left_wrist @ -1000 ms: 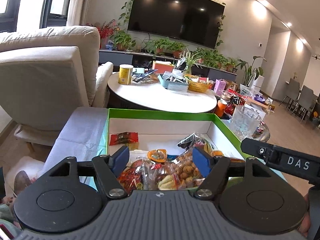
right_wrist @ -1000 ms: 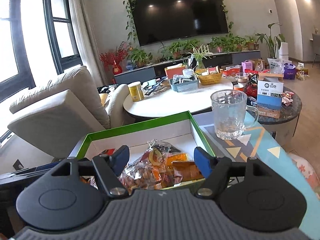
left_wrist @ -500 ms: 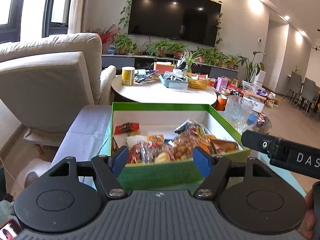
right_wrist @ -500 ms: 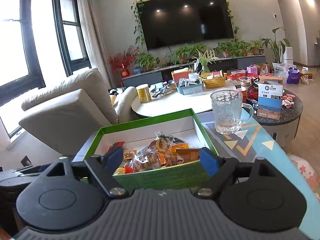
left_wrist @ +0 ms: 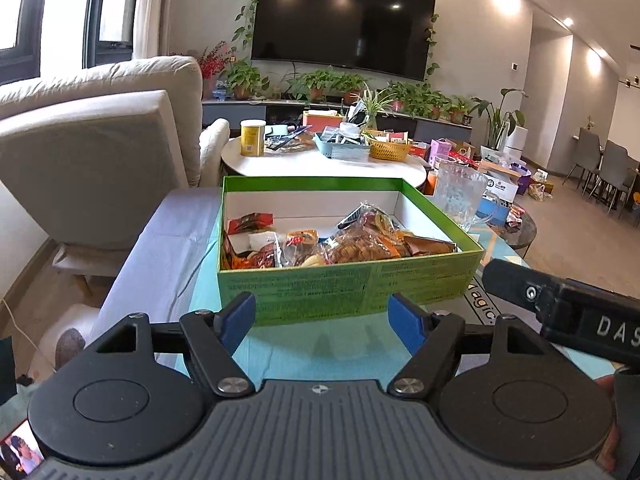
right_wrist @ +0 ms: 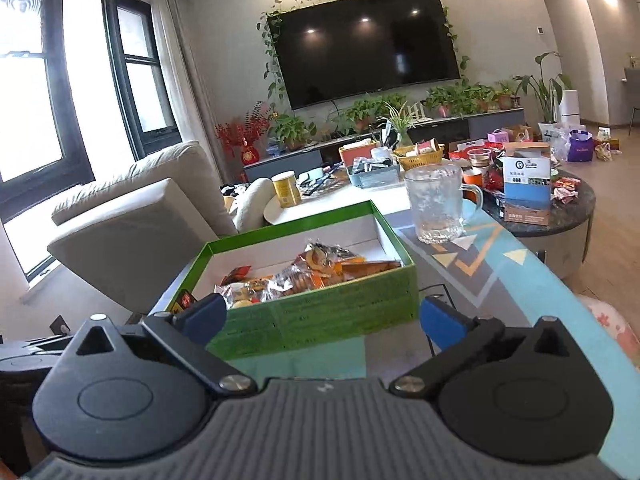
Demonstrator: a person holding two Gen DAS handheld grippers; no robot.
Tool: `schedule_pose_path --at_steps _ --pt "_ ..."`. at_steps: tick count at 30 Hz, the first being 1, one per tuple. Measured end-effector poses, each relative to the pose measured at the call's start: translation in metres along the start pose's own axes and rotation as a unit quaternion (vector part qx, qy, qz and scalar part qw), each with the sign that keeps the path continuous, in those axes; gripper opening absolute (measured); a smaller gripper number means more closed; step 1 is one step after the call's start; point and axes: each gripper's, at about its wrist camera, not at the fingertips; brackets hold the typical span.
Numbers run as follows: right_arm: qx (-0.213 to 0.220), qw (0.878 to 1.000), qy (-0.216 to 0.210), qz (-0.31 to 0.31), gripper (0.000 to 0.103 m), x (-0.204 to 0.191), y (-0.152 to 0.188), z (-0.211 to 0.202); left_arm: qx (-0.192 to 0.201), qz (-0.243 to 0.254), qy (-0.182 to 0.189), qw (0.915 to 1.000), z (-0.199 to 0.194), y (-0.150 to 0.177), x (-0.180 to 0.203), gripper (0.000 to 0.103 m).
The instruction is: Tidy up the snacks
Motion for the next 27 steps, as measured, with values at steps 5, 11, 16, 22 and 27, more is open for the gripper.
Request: schedule_pose_path --at_steps 5,11,16,22,27 --pt "0.004 1.000 0.006 -0.023 0.044 -0.0049 0.0030 -0.0036 0.002 -0.007 -0.006 1.0000 -0.0032 0.0005 -0.0034 0.071" --pt "0.004 1.000 0.002 -0.019 0.044 -0.0052 0.0049 -0.0063 0.005 -0.007 -0.008 0.9999 -0.0072 0.0012 -0.0052 0.072" --pt "0.004 1.000 0.000 -0.022 0.044 -0.0072 0.0041 -0.0069 0.007 -0.007 -0.009 0.9999 -0.0091 0.0020 -0.0052 0.072" --pt "0.002 1.000 0.000 -0.022 0.044 -0.0073 0.0041 -0.0063 0.008 -0.004 -0.007 0.9999 -0.0093 0.0024 -0.0063 0.072" --pt "-0.002 1.000 0.001 -0.018 0.044 -0.0076 0.0057 -0.0066 0.006 -0.004 -0.010 0.9999 -0.0078 0.0029 -0.0059 0.072"
Point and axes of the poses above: each gripper's, at about its wrist camera, not at the fingertips, and z roughly the way its jaws point, x to its right, y to its underside, and after that the axes turned 11 degrees about -z, right-handed
